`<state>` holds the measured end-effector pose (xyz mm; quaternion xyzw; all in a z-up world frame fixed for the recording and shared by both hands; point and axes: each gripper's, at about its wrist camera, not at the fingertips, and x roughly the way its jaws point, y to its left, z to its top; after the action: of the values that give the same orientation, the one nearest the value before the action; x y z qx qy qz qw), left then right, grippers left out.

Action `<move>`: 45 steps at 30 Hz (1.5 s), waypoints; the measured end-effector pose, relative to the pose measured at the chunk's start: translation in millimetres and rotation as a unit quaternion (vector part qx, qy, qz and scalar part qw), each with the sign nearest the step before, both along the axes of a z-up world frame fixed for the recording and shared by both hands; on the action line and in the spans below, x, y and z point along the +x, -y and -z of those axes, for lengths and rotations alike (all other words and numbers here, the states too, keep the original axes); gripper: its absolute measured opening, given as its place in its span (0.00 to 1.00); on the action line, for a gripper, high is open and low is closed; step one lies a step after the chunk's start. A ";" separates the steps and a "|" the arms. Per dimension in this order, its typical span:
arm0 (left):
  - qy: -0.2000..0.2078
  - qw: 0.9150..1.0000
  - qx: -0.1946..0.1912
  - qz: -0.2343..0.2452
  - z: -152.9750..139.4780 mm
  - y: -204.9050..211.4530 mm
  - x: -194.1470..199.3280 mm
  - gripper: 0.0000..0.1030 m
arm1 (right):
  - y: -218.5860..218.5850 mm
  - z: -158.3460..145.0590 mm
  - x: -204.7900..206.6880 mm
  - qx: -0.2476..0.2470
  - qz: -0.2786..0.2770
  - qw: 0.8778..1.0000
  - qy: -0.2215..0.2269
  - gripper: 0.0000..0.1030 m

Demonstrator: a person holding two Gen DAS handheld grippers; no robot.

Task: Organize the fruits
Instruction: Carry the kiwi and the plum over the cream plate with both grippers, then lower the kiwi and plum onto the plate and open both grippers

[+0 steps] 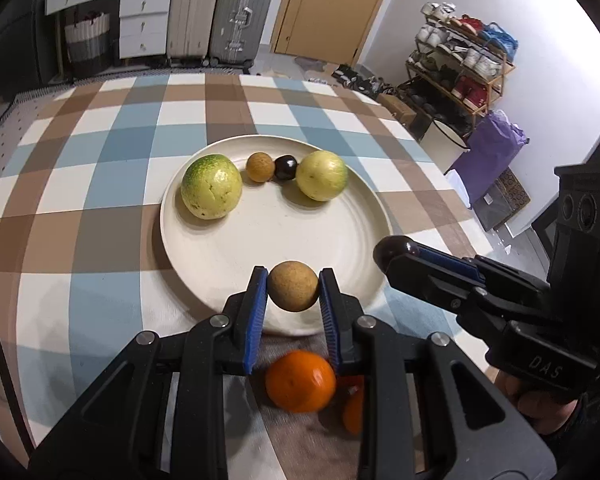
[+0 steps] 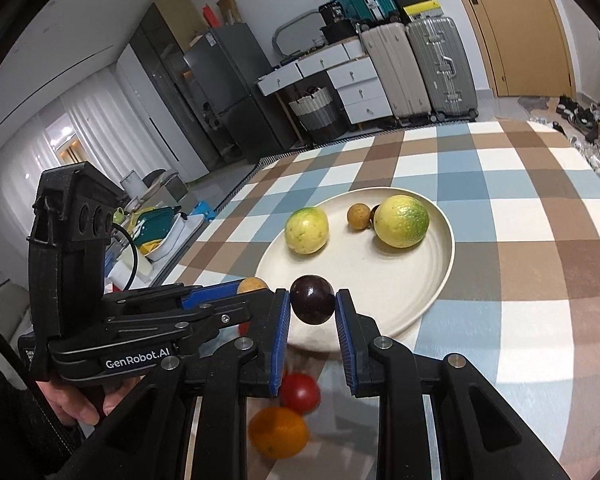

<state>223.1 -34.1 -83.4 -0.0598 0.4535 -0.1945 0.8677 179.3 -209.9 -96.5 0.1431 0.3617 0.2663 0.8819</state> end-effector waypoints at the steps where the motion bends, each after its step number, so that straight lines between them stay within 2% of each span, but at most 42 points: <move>1: -0.004 1.000 -0.002 -0.002 1.3 0.1 5.8 0.22 | -0.3 2.3 6.2 0.001 0.002 1.000 -0.005 0.22; 13: -0.018 1.000 -0.009 -0.003 4.1 12.8 64.0 0.22 | -1.1 18.7 56.3 -0.006 0.013 0.999 -0.046 0.22; 22: -0.031 1.000 0.003 -0.003 14.1 24.8 92.8 0.22 | -6.0 33.5 75.4 -0.020 0.012 0.997 -0.073 0.23; 24: -0.031 0.999 0.008 0.001 15.3 27.9 96.1 0.22 | -7.6 34.0 78.0 -0.023 0.013 0.997 -0.074 0.26; 25: -0.029 1.000 0.010 0.002 14.8 29.1 96.7 0.22 | -7.6 33.6 78.7 -0.021 0.014 0.997 -0.071 0.28; 27: -0.022 1.000 0.013 0.003 12.7 30.9 95.8 0.22 | -7.7 30.3 77.3 -0.021 0.015 0.998 -0.064 0.46; 33: -0.020 1.000 0.008 0.000 4.3 26.6 87.2 0.23 | -6.9 17.2 64.9 -0.036 0.018 0.999 -0.030 0.47; 45: 0.004 1.000 0.012 -0.010 -12.7 11.6 49.7 0.23 | 5.6 6.4 40.5 -0.032 0.040 0.999 -0.018 0.50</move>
<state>272.8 -45.7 -70.7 -0.0532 0.4521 -0.1803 0.8719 219.8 -215.5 -103.0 0.1337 0.3804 0.2166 0.8891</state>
